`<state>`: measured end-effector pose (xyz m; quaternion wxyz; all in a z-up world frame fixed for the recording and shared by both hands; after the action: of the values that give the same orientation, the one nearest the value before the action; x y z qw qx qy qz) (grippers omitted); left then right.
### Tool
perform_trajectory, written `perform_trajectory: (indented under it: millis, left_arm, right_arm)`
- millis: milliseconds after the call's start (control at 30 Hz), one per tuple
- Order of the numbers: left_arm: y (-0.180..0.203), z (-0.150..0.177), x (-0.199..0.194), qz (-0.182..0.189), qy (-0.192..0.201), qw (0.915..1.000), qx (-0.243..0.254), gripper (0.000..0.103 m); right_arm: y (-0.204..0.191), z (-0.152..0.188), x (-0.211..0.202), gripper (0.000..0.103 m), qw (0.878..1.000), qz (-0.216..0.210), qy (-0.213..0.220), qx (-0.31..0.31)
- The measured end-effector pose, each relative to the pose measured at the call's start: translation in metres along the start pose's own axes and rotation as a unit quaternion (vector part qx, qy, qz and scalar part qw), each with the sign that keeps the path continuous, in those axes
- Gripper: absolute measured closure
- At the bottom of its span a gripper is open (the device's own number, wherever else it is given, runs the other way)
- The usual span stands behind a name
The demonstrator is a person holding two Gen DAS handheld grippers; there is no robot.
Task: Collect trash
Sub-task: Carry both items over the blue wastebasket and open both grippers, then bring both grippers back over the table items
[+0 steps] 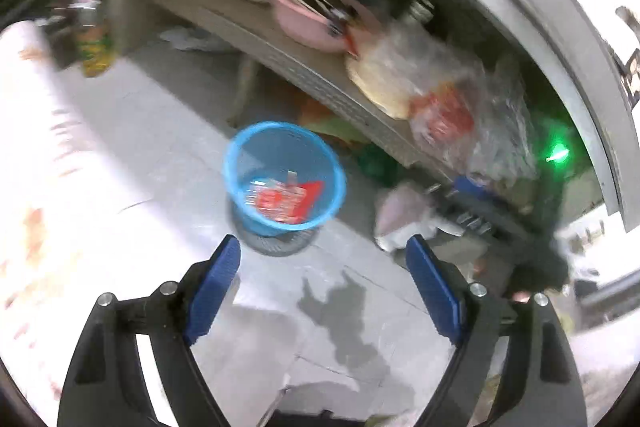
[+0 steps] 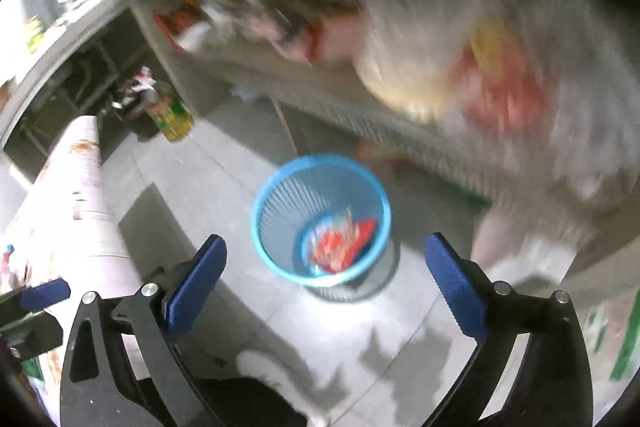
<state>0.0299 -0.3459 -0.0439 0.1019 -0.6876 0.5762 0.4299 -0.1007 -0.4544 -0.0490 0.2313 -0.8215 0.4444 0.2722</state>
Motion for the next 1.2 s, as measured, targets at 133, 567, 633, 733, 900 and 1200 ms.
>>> perform_trajectory:
  millis: [133,567,633,733,900,1200]
  left_arm:
    - [-0.034,0.013,-0.062,-0.075,0.061,0.9951,-0.021,0.019]
    - [-0.106,0.106,-0.217,-0.24,0.18,0.934,-0.194,0.006]
    - [-0.11,0.121,-0.231,-0.246,0.197,0.9261,-0.208,0.006]
    - [-0.114,0.143,-0.252,-0.242,0.228,0.9148,-0.229,0.006]
    - [-0.118,0.171,-0.276,-0.239,0.271,0.8998,-0.245,0.006]
    - [-0.159,0.184,-0.312,-0.317,0.272,0.8681,-0.268,0.006]
  right_arm:
    - [-0.054,-0.019,-0.042,0.008,0.993,0.002,0.07,-0.093]
    - [-0.2,-0.006,-0.102,0.008,0.927,-0.283,0.148,-0.198]
    - [-0.214,-0.002,-0.105,0.008,0.917,-0.312,0.141,-0.203]
    - [-0.229,0.004,-0.107,0.008,0.906,-0.341,0.126,-0.216]
    - [-0.245,0.014,-0.121,0.008,0.895,-0.382,0.09,-0.21]
    - [-0.258,0.041,-0.137,0.008,0.886,-0.415,0.019,-0.205]
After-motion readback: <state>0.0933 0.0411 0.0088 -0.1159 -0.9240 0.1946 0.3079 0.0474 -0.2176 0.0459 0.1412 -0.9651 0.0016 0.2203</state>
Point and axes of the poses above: each gripper's, at about its wrist camera, not at the fingertips, and x roughly the way its jaws point, y to its right, z to its underside, the point moved 5 cm from there along x, roughly the way its jaws point, and after that the axes turned 9 degrees about y, right-handed, at the moved point
